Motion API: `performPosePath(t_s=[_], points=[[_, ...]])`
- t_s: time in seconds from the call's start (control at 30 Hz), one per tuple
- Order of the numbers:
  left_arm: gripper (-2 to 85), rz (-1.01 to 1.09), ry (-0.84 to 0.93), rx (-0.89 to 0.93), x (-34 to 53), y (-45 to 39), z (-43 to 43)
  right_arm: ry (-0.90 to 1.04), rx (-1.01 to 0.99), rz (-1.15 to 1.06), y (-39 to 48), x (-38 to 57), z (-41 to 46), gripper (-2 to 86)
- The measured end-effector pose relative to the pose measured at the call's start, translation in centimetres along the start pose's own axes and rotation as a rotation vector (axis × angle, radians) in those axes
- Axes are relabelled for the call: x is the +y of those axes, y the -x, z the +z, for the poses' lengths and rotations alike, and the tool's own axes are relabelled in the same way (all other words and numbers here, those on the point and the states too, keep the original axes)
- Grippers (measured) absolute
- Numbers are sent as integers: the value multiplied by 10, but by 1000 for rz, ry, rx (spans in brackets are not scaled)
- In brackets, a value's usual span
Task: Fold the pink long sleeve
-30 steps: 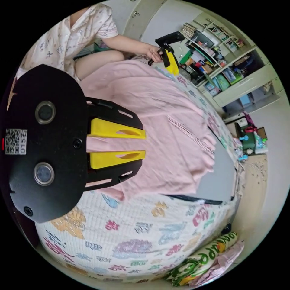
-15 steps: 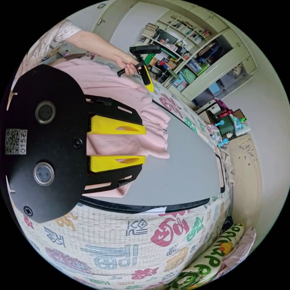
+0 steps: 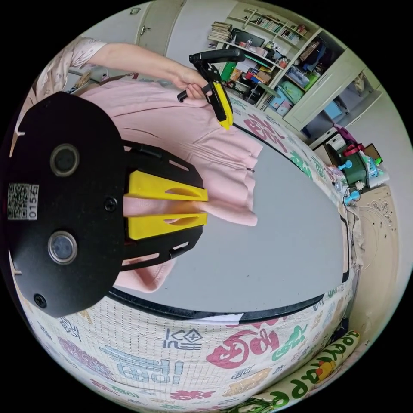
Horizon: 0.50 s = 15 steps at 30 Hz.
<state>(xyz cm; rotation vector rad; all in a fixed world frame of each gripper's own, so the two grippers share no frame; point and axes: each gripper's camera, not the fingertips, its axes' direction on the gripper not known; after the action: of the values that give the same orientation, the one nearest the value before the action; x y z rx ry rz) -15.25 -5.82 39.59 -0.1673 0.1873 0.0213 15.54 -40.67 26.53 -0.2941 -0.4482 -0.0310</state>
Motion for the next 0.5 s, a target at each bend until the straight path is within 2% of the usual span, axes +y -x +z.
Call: performPosePath(t_s=[0.17,0.3,0.4,0.5], points=[[17,76,-172,51,35,-34,-73,-144,-9,-156,55,69,-79,49],[13,156,-317,179,111,-62,-162,-270,-22,-367,113,186,-168,49],[13,237,-341,306,198,-91,-214,-242,-113,-478,145,289,-214,50],[12,373,-271,400,299,-136,-231,-204,-138,-532,171,394,-228,50]])
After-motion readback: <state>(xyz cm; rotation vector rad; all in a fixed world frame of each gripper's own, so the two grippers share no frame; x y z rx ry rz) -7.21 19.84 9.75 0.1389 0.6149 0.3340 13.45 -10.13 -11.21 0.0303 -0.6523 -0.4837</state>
